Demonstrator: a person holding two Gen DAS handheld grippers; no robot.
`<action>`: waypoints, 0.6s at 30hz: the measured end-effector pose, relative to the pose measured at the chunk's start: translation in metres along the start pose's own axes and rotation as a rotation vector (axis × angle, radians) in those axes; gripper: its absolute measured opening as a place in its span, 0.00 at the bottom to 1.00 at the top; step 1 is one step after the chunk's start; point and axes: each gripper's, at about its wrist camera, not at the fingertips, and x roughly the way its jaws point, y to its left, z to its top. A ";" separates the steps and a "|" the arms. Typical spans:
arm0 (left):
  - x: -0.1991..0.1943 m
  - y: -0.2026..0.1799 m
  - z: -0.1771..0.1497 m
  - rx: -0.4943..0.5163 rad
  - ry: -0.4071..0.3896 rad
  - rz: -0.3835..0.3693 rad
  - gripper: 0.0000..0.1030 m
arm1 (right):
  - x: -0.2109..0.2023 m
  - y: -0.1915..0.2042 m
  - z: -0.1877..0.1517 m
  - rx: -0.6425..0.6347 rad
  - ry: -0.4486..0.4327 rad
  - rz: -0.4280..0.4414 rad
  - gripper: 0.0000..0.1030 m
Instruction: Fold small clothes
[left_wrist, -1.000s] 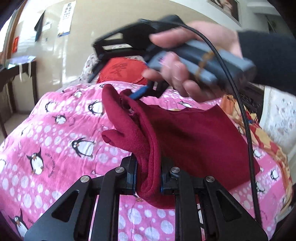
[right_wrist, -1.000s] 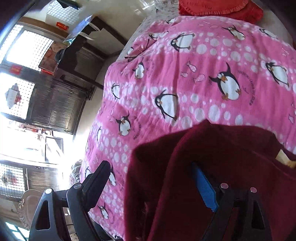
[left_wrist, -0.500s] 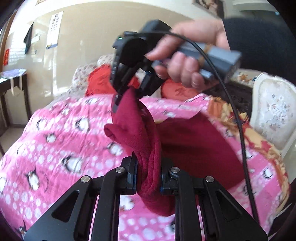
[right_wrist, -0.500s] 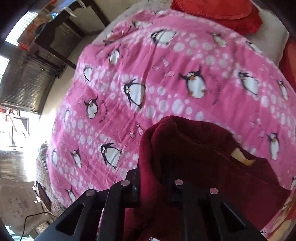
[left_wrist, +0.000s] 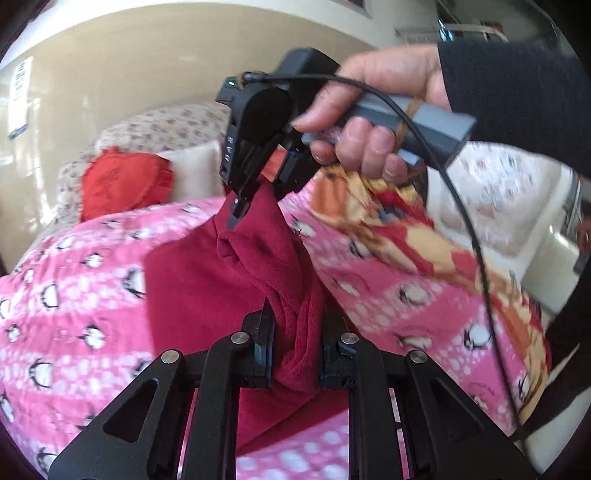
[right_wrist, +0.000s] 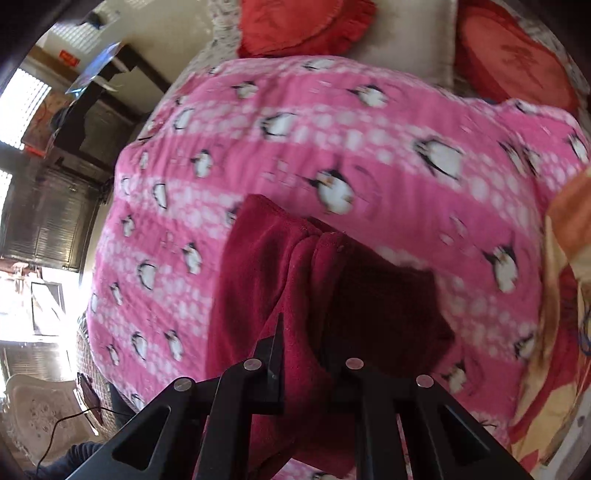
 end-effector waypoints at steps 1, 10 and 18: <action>0.008 -0.007 -0.003 0.014 0.024 0.003 0.15 | 0.005 -0.010 -0.004 0.010 -0.006 -0.009 0.11; -0.015 0.009 -0.022 -0.104 0.143 -0.172 0.26 | -0.013 -0.072 -0.040 0.170 -0.312 0.015 0.24; -0.021 0.080 -0.035 -0.239 0.131 -0.014 0.28 | -0.061 0.032 -0.154 -0.346 -0.551 0.089 0.35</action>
